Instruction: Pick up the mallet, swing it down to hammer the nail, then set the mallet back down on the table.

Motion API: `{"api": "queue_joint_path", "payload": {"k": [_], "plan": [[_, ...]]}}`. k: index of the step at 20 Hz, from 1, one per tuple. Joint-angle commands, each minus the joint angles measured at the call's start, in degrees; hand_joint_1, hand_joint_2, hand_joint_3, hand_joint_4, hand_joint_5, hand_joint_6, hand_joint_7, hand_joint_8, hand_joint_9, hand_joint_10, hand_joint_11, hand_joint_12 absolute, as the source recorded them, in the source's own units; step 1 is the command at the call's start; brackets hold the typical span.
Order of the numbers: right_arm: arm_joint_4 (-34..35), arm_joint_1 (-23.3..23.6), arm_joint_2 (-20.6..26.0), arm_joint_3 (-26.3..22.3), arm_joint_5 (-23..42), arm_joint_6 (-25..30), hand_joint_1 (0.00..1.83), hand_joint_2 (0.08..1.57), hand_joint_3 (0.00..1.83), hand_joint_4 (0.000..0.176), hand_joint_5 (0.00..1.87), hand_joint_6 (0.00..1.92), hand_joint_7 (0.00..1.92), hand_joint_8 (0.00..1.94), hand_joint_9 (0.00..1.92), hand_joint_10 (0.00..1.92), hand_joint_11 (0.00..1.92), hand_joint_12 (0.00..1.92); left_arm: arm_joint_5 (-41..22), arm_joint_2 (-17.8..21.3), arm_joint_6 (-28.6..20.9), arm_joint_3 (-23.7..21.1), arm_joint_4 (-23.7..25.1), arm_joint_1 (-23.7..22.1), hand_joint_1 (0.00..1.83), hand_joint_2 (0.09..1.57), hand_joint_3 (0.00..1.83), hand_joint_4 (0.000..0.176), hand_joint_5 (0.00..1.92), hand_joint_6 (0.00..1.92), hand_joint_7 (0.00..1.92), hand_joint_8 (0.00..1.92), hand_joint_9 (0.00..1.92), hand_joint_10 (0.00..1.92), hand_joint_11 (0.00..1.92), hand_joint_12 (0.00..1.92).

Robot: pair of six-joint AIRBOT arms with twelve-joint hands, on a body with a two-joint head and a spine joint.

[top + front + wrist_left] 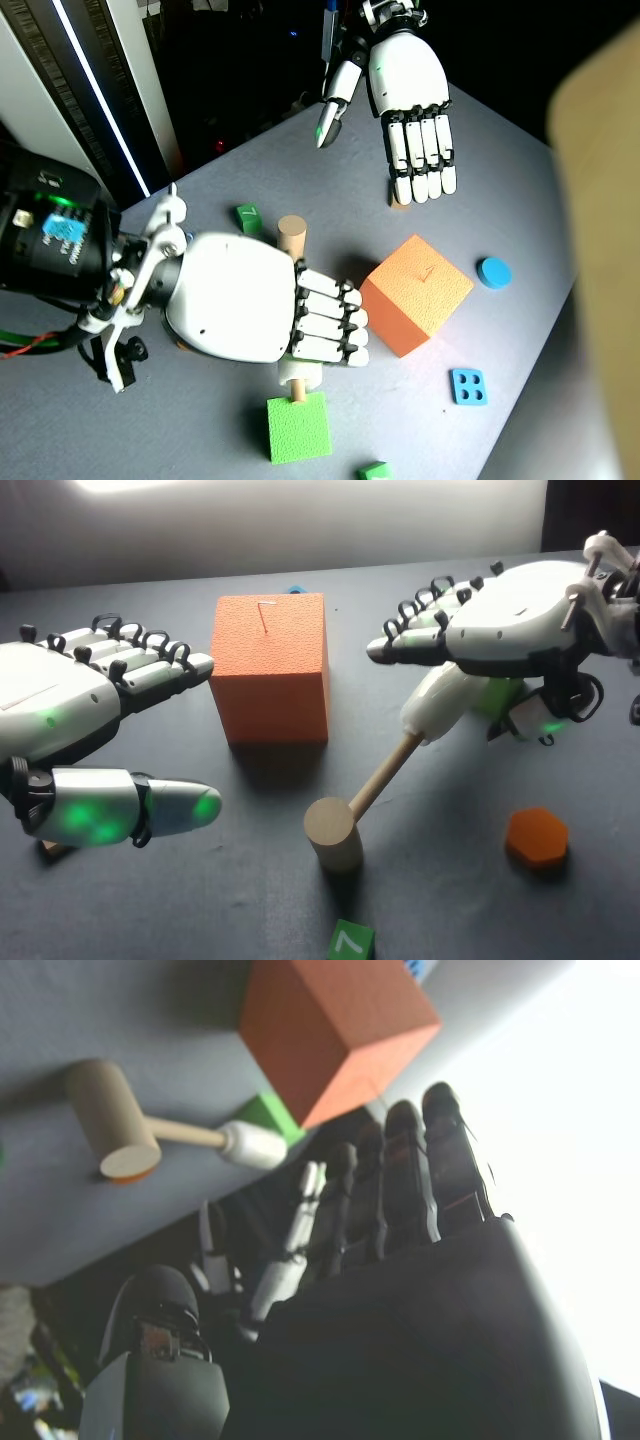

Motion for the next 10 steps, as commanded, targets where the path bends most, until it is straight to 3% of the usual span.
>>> {"api": "queue_joint_path", "payload": {"k": [1,3,8,10], "plan": [[0.23,0.73,-0.08,0.42,3.73,-0.05,1.34,1.03,0.0,0.0,0.04,0.0,0.0,0.0,0.0,0.0,0.0,0.0,-7.99,-0.52,-1.91,0.76,2.61,-0.43,0.0,1.13,0.01,0.0,0.06,0.0,0.05,0.0,0.05,0.0,0.02,0.01],[0.24,0.79,-1.76,2.36,1.77,0.16,1.41,1.02,0.0,0.0,0.06,0.01,0.03,0.01,0.0,0.0,0.04,0.02,-10.3,-4.43,-7.7,4.43,9.36,-0.43,0.0,1.13,0.0,0.0,0.07,0.01,0.07,0.01,0.07,0.01,0.03,0.02],[0.25,0.44,-3.6,4.43,0.54,0.5,1.34,1.02,0.0,0.0,0.08,0.01,0.04,0.01,0.0,0.0,0.02,0.03,-11.72,-8.57,-9.85,7.41,11.45,-0.43,0.0,1.12,0.0,0.0,0.07,0.01,0.07,0.01,0.08,0.01,0.05,0.02],[0.26,-0.07,-4.93,5.76,0.97,-0.13,1.33,1.0,0.0,0.0,0.12,0.01,0.07,0.0,0.01,0.0,0.0,0.18,-11.74,-9.1,-9.89,8.4,11.68,-0.14,0.0,1.11,0.0,0.0,0.08,0.01,0.08,0.01,0.08,0.01,0.04,0.02]]}}
